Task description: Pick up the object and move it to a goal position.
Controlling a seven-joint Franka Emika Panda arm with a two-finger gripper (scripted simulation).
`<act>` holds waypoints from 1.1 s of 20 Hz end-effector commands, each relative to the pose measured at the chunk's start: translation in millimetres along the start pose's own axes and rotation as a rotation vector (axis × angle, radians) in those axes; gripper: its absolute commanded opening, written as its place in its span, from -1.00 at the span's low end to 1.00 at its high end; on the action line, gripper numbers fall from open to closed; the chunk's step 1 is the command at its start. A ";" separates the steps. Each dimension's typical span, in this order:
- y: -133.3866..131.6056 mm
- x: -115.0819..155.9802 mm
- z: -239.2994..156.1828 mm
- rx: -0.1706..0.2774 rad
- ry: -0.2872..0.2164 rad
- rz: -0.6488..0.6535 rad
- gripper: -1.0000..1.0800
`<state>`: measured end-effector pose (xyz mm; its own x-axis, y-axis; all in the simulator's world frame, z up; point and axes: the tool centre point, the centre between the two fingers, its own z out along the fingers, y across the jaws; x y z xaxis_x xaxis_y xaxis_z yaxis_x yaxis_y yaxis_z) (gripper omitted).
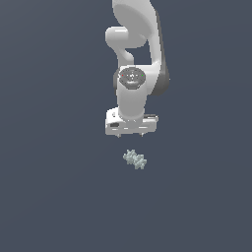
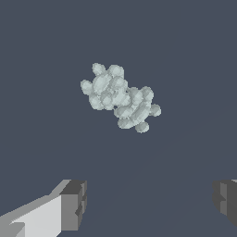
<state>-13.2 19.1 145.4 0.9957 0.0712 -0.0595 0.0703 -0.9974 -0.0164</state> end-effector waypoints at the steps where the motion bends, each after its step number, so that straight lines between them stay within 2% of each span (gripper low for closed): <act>1: 0.0 0.0 0.0 0.000 0.000 0.000 0.92; 11: -6.1 -4.3 2.5 -0.029 -0.024 -0.022 0.92; 22: -6.7 1.1 4.7 -0.029 -0.019 -0.085 0.92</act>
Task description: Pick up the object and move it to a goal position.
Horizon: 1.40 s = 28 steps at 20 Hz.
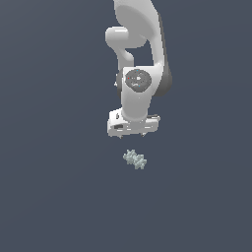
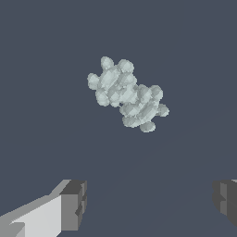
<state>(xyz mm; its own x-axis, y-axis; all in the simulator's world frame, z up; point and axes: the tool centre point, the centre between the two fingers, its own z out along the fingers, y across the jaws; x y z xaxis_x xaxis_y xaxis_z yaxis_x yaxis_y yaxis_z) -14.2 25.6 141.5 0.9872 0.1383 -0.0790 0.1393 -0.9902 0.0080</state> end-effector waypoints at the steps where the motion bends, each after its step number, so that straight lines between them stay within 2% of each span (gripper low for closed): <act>1: -0.2 2.6 1.1 -0.001 0.002 -0.032 0.92; 8: -1.4 14.3 5.9 -0.005 0.013 -0.172 0.92; 28: -6.2 58.6 25.3 -0.021 0.061 -0.719 0.92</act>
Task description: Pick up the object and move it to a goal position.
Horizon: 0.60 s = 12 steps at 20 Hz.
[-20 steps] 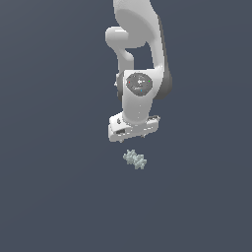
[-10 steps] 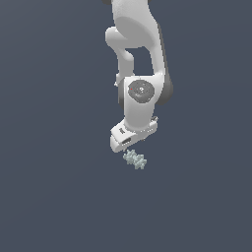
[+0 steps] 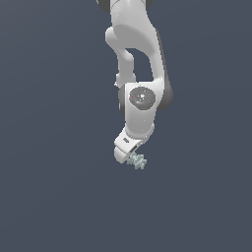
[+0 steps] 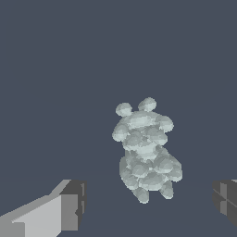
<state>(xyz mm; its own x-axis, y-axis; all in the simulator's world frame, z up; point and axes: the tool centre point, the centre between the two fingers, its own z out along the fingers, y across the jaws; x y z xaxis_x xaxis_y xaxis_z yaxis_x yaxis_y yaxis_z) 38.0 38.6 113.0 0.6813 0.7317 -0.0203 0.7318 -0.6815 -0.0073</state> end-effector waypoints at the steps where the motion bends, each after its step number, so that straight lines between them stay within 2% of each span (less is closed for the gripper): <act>1: 2.5 3.8 2.2 -0.003 0.006 -0.058 0.92; 12: 8.2 12.4 7.5 -0.009 0.019 -0.191 0.92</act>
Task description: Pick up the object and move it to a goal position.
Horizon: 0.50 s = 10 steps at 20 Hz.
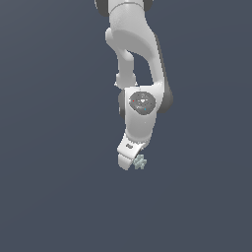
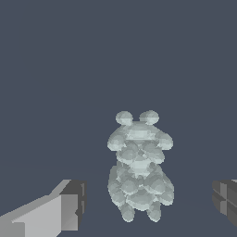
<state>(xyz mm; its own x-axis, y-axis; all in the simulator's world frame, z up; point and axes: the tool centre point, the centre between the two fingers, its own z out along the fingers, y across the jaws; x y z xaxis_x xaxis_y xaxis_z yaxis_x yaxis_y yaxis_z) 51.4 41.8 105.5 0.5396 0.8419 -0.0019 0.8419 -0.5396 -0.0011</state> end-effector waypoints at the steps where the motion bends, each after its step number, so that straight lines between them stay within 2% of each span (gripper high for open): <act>1: 0.8 0.9 0.5 -0.001 0.002 -0.015 0.92; 10: 0.5 0.6 14.6 -0.001 0.001 -0.014 0.92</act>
<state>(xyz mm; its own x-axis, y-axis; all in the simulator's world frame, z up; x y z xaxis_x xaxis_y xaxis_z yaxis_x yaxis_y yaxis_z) 52.6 42.0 96.7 0.5279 0.8493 0.0003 0.8493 -0.5279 0.0009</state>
